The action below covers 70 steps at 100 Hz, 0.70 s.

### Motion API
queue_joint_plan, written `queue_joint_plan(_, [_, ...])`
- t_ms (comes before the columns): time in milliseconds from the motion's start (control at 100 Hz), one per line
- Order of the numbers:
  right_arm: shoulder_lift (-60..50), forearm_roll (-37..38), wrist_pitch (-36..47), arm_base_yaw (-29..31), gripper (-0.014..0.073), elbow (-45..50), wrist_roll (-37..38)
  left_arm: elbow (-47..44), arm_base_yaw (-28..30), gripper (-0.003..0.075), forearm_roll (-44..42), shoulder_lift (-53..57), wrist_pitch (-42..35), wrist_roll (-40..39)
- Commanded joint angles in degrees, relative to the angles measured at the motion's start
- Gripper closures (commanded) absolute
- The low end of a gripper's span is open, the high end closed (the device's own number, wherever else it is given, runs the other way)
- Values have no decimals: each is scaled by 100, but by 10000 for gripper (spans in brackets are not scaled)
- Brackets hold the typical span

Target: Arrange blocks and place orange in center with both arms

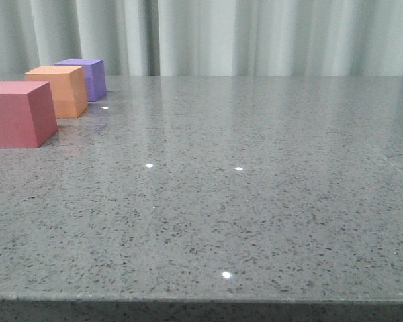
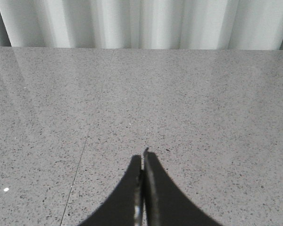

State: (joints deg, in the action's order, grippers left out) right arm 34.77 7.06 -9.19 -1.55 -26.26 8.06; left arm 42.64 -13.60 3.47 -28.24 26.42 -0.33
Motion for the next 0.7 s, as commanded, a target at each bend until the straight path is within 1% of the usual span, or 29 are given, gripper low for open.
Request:
queue_joint_plan(0, [-9, 90, 466, 44, 662, -147, -39, -205, 14, 139, 80, 587, -403, -8])
queue_joint_plan(60, [-9, 90, 466, 44, 662, -147, -39, -415, 14, 194, 80, 890, -386, -8])
queue_joint_plan(130, [-9, 90, 466, 44, 662, -147, -39, -596, 14, 289, 80, 1154, -333, -8])
queue_joint_plan(180, [-9, 90, 466, 44, 662, -147, -39, -708, 14, 383, 80, 1270, -332, -8])
queue_joint_plan(200, [-9, 90, 466, 44, 662, -147, -39, -753, 14, 409, 80, 1307, -332, -8])
queue_joint_plan(250, [-9, 90, 466, 44, 662, -147, -39, -835, 14, 517, 80, 1353, -332, -8])
queue_joint_plan(270, [-9, 90, 466, 44, 662, -147, -39, -866, 14, 545, 80, 1353, -332, -8])
queue_joint_plan(320, [-9, 90, 466, 44, 662, -147, -39, -910, 14, 659, 80, 1353, -332, -8])
queue_joint_plan(370, [-9, 90, 466, 44, 662, -147, -39, -939, 14, 741, 80, 1353, -332, -8])
queue_joint_plan(690, [-9, 90, 466, 44, 662, -147, -39, -963, 14, 741, 80, 1353, -351, -8])
